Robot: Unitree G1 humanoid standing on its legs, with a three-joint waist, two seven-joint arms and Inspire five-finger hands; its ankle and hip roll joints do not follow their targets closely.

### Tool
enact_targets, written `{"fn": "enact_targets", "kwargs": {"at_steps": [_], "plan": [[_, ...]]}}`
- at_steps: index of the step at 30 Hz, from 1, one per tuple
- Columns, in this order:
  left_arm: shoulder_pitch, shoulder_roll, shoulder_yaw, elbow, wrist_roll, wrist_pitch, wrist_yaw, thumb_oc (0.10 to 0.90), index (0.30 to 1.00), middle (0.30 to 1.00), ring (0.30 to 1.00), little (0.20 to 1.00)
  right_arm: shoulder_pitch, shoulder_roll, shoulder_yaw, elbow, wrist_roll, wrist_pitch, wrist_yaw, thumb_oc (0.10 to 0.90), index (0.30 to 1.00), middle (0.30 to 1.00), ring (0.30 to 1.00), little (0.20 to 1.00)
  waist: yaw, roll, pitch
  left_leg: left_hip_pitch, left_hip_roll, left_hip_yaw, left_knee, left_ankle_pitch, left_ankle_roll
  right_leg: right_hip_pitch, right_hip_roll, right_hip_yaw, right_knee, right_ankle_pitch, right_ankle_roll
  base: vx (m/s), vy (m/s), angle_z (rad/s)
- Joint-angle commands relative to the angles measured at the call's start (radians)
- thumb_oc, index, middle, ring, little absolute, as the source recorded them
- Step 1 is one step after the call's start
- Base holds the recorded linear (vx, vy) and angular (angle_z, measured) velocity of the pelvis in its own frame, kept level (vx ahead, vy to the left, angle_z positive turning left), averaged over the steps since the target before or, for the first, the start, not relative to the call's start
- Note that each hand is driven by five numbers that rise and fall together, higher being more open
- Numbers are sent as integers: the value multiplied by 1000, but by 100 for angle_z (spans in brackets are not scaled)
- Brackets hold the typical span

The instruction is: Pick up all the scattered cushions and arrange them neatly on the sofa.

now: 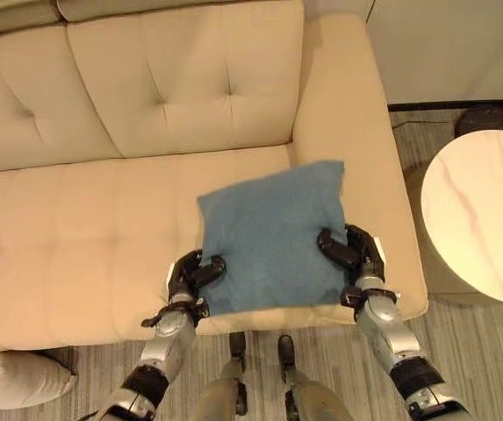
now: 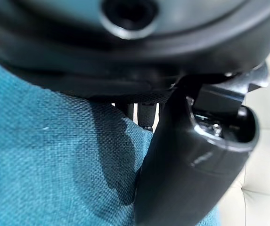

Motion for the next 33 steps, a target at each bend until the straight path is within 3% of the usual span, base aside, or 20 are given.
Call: {"fn": "enact_targets", "kwargs": {"at_steps": [1,5,10,20,21,22,23,25,28,30,31,32,33], "plan": [[-48,-81,-40,-178,31,-70,-149,400,300,300,300,300,11,20,25,-206,-123,-77,107,400,300,300,300,300,1,-3,-109,66,-29,-28,1,-158,2,-23,-41,-6,37,-61,38,21,-42,10],[99,-40,-1,-290,54,-58,-193,400,300,300,300,300,116,-25,-15,-279,-211,-68,144,400,300,300,300,300,16,2,-144,123,-25,-60,1,-161,5,31,-41,-22,82,-102,28,2,-42,23],[205,-18,30,-384,46,-49,-223,400,300,300,300,300,206,-23,-39,-348,-211,-68,191,400,300,300,300,300,37,-2,-176,149,-25,-89,1,-155,4,72,-44,-56,100,-128,25,-24,-19,18],[322,25,97,-540,91,-71,-222,400,300,300,300,300,306,-23,-83,-461,-221,-92,212,400,300,300,300,300,76,-16,-216,169,-38,-141,1,-151,15,95,-48,-63,142,-142,35,-42,23,12],[307,33,96,-542,93,-83,-206,400,300,300,300,300,307,-23,-99,-471,-232,-99,194,400,300,300,300,300,66,-23,-203,151,-44,-178,12,-141,22,63,-6,44,208,-158,34,-115,-3,19],[306,33,96,-541,93,-83,-206,400,300,300,300,300,306,-23,-99,-471,-233,-99,194,400,300,300,300,300,68,-22,-207,146,-43,-176,12,-138,21,57,-5,45,208,-155,34,-176,-18,40],[281,44,98,-531,108,-96,-196,400,300,300,300,300,291,-18,-104,-469,-223,-108,178,400,300,300,300,300,65,-34,-204,110,-59,-209,30,-128,27,49,46,191,208,-161,20,-137,-38,49],[270,47,98,-532,122,-101,-194,400,300,300,300,300,291,-22,-104,-474,-223,-115,170,400,300,300,300,300,75,-40,-201,83,-74,-237,53,-120,24,60,57,223,188,-155,4,-109,-71,89],[259,44,94,-541,124,-101,-199,400,300,300,300,300,298,-30,-113,-481,-224,-113,167,400,300,300,300,300,73,-43,-191,43,-90,-268,89,-109,1,71,59,199,162,-155,-6,-115,-130,78],[251,28,73,-542,105,-99,-209,400,300,300,300,300,309,-37,-129,-492,-223,-113,164,400,300,300,300,300,62,-40,-167,-6,-96,-238,137,-104,-14,88,46,130,127,-150,-8,-123,-89,103],[250,28,73,-542,105,-99,-209,400,300,300,300,300,309,-37,-129,-491,-223,-114,164,400,300,300,300,300,59,-39,-167,-8,-97,-241,140,-105,-14,89,46,127,126,-150,-8,-115,-13,131],[246,18,59,-535,92,-96,-211,400,300,300,300,300,304,-40,-137,-494,-228,-115,154,400,300,300,300,300,46,-41,-156,-26,-75,-141,170,-118,-8,98,24,67,111,-143,-5,-101,17,113],[247,17,54,-535,87,-97,-213,400,300,300,300,300,299,-38,-137,-494,-229,-115,149,400,300,300,300,300,38,-42,-154,-26,-59,-96,177,-127,-4,101,15,46,104,-141,-2,-120,39,83]]}}
